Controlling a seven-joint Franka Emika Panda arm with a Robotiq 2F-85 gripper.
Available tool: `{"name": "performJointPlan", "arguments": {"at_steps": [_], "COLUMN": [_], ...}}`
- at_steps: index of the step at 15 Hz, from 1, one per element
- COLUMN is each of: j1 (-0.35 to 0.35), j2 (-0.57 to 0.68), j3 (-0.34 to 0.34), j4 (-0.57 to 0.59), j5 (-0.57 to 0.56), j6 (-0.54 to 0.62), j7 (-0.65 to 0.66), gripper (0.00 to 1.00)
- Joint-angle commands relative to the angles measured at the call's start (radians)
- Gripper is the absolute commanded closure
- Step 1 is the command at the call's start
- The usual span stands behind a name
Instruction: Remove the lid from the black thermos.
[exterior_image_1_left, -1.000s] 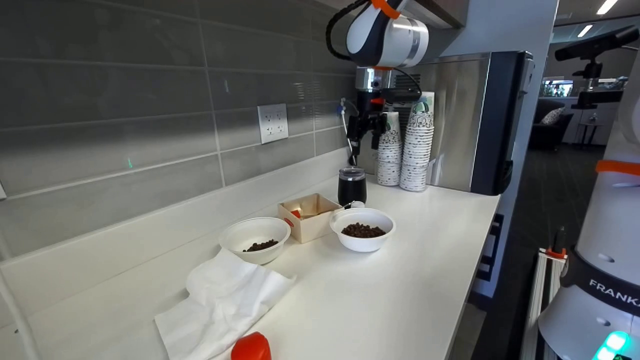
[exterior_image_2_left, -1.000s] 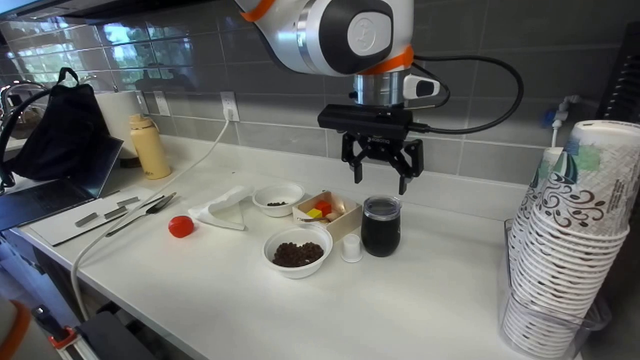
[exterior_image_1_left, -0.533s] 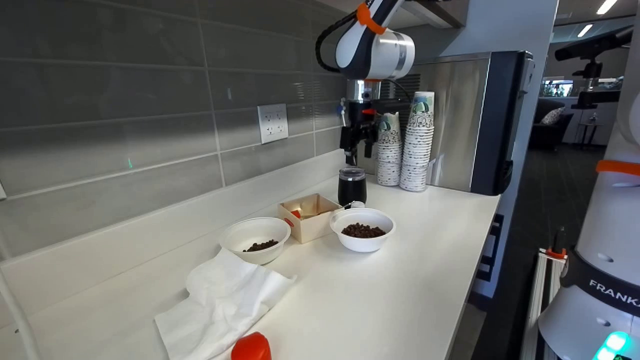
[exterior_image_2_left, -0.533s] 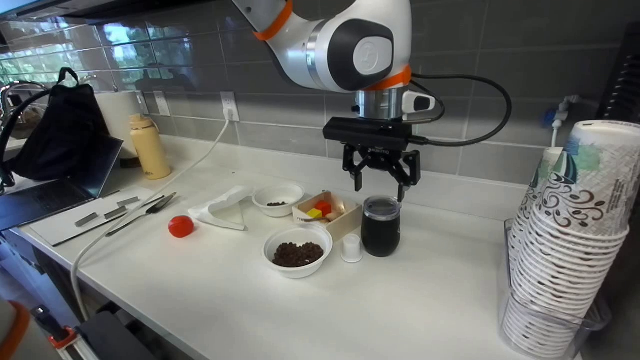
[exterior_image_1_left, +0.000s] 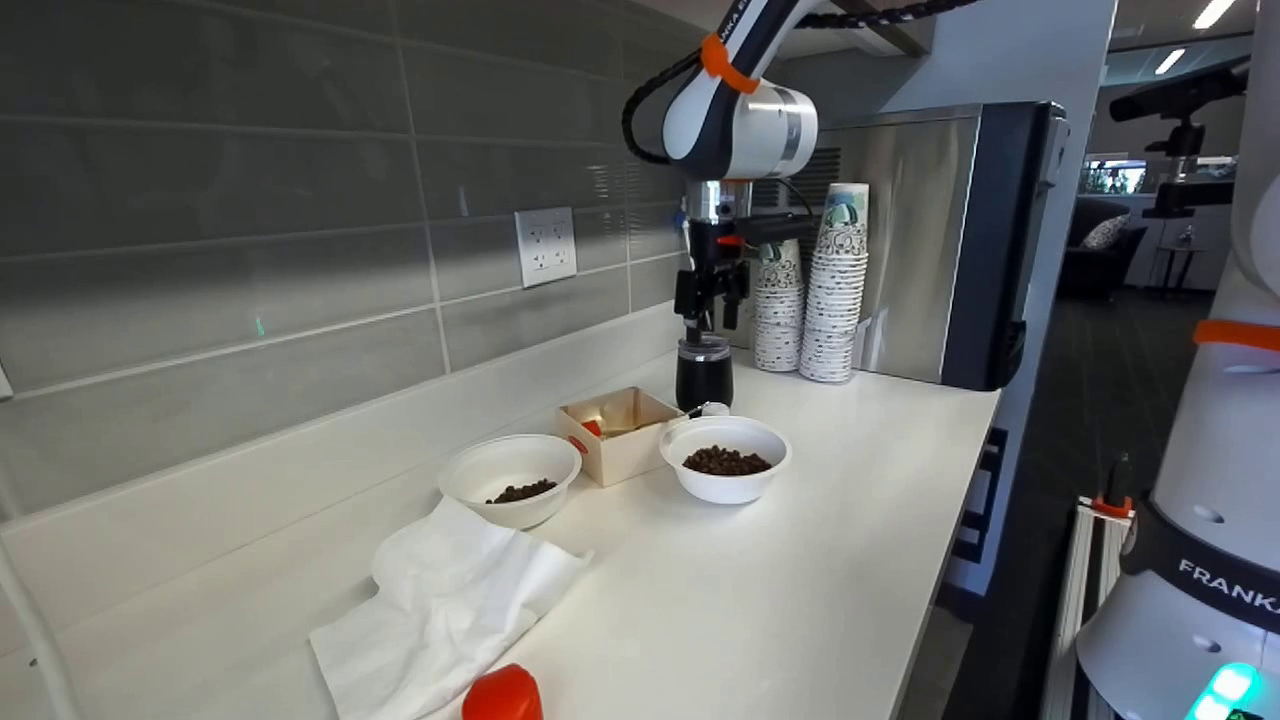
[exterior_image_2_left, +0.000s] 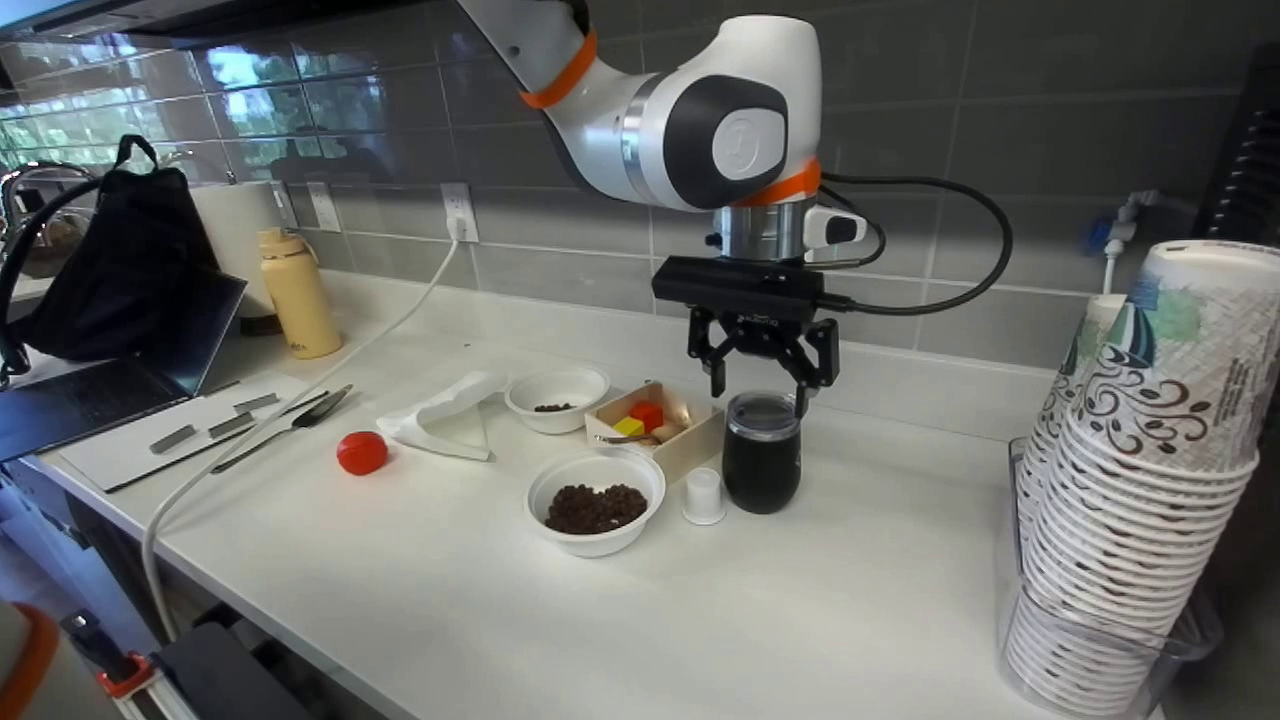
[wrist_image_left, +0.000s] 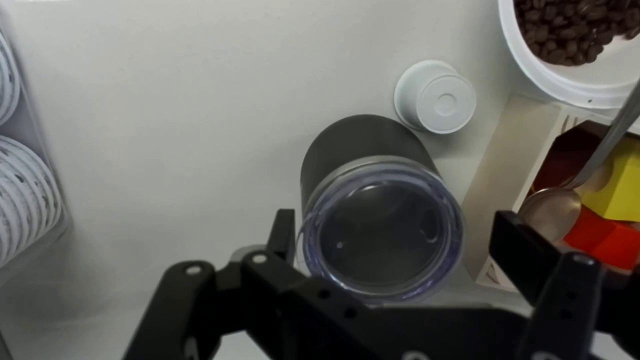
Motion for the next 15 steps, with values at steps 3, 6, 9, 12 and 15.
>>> {"name": "performJointPlan", "arguments": {"at_steps": [3, 6, 9, 12, 15], "j1": [-0.021, -0.021, -0.023, -0.026, -0.027], "j2": [0.048, 0.056, 0.060, 0.058, 0.059], "j3": [0.022, 0.024, 0.025, 0.027, 0.027], "j4": [0.034, 0.037, 0.038, 0.038, 0.037], "j5": [-0.007, -0.013, -0.016, -0.019, -0.025], "j6": [0.024, 0.032, 0.040, 0.043, 0.048], "j7": [-0.017, -0.013, -0.012, -0.012, -0.010], "gripper": [0.00, 0.00, 0.00, 0.01, 0.26]}}
